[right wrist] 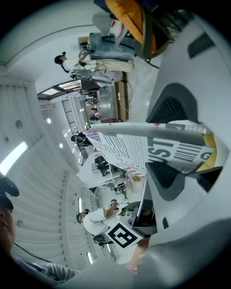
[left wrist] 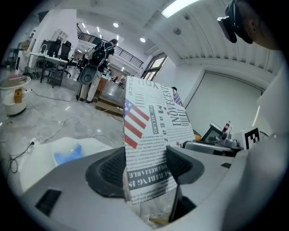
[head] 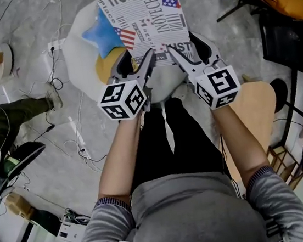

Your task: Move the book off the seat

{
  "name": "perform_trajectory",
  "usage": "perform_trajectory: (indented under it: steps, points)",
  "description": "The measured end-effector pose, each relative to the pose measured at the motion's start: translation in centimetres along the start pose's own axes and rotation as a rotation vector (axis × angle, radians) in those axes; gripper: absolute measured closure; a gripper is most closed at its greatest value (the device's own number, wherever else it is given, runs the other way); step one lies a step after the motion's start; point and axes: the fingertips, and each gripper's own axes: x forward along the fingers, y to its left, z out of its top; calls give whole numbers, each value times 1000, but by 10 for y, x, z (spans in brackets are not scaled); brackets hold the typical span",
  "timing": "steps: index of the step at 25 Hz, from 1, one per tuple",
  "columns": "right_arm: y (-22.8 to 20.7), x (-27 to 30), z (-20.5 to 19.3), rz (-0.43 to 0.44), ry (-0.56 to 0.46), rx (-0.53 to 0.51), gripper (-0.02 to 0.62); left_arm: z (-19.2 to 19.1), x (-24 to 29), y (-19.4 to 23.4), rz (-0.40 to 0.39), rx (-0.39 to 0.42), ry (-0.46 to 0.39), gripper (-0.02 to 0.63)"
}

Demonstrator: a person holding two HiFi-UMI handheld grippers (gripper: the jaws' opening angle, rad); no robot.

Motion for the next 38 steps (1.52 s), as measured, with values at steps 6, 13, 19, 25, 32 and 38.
perform_trajectory:
  steps: [6,13,19,25,32,38]
  points:
    - [-8,22,-16,-2,-41,-44,311,-12,19,21,-17,19,-13,295]
    - [-14,52,-38,72,-162,-24,312,-16,29,44,32,143,-77,295]
    - [-1,23,-17,61,-267,-32,316,11,7,15,-21,260,-121,295]
    - [45,-27,12,-34,-359,-56,318,41,-49,-19,-134,385,-181,295]
    - [76,-73,28,-235,-362,-70,335,57,-75,-47,-344,458,-166,296]
    - [36,-21,32,-275,-259,-81,336,72,-14,-17,-377,408,-133,296]
